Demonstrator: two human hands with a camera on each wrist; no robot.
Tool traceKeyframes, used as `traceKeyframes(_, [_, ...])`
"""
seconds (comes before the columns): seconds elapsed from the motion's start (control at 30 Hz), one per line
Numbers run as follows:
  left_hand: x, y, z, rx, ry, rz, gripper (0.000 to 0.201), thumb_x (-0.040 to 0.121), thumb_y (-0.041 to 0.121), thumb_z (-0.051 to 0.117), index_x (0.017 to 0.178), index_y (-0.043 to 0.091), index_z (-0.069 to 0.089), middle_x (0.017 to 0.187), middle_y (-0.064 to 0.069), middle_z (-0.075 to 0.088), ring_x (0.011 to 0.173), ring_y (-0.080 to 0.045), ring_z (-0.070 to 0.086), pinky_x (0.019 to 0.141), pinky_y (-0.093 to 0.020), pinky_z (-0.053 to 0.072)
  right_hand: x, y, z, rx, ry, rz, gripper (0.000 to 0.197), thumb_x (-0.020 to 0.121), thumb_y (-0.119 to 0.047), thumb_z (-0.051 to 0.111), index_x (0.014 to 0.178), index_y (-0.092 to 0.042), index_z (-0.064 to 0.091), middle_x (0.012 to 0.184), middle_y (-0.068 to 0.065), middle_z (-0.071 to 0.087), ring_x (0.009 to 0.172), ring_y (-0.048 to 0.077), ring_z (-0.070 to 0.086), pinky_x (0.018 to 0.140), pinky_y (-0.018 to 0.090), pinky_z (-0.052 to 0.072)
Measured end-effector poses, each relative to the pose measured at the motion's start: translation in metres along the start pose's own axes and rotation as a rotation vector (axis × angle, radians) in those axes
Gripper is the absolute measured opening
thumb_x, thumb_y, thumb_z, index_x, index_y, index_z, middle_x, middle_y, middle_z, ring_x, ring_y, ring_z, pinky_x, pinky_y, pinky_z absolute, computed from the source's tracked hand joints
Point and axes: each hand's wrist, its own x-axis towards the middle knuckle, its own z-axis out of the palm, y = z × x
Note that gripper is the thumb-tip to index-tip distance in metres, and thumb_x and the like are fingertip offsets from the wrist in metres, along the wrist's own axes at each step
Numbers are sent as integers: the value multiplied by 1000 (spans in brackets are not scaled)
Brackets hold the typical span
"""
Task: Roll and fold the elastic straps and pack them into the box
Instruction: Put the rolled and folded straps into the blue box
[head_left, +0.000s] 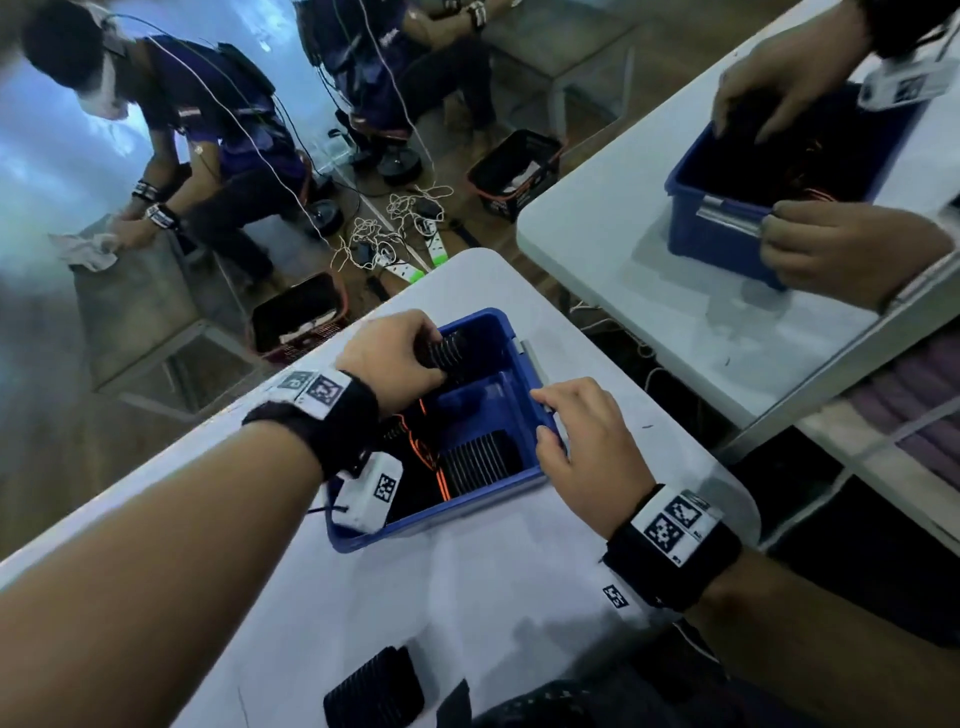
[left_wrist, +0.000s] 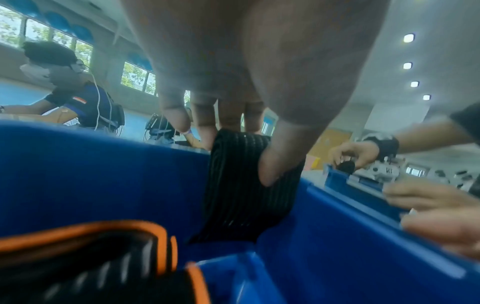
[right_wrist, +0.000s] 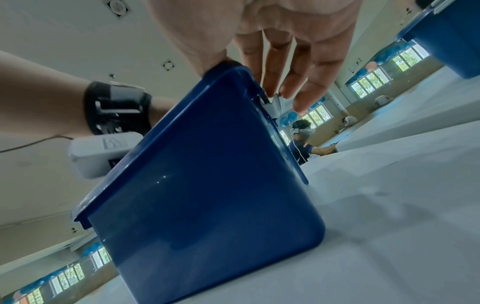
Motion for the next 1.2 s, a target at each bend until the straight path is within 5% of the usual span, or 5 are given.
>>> traceKeyframes(0.27, [32, 5, 35, 340, -165, 37, 36, 80, 30, 74, 113, 19, 64, 108, -5, 68, 103, -29, 63, 81, -33, 50, 2, -3, 3, -14, -21, 21, 37, 91, -13, 57, 128, -16, 58, 119, 0, 51, 105, 19, 48, 91, 22, 40])
traceKeyframes(0.67, [36, 15, 58, 471, -508, 5, 18, 90, 17, 63, 103, 8, 72, 98, -11, 72, 86, -28, 65, 73, -36, 52, -1, -3, -1, 2, -34, 25, 37, 92, -14, 53, 129, -15, 58, 121, 1, 51, 106, 21, 49, 93, 29, 46])
traceKeyframes(0.8, [43, 17, 55, 477, -467, 42, 23, 90, 18, 64, 112, 12, 69, 107, -10, 71, 98, -29, 66, 82, -38, 54, -2, -4, -3, 5, -40, 34, 37, 92, -14, 53, 129, -16, 57, 122, -1, 50, 109, 19, 48, 94, 25, 43])
traceKeyframes(0.97, [40, 14, 54, 443, -465, 7, 27, 86, 28, 69, 108, 13, 70, 103, -9, 72, 94, -27, 67, 79, -38, 56, -1, -2, -3, 7, -37, 35, 37, 92, -14, 53, 129, -16, 58, 122, -1, 51, 108, 17, 48, 94, 21, 40])
traceKeyframes(1.2, [-5, 18, 8, 257, -300, 73, 33, 92, 38, 66, 122, 23, 65, 111, 2, 70, 105, -21, 64, 92, -32, 51, 1, 3, 3, 65, -12, 20, 38, 90, -14, 54, 127, -18, 60, 120, -3, 50, 107, 15, 48, 86, 34, 53])
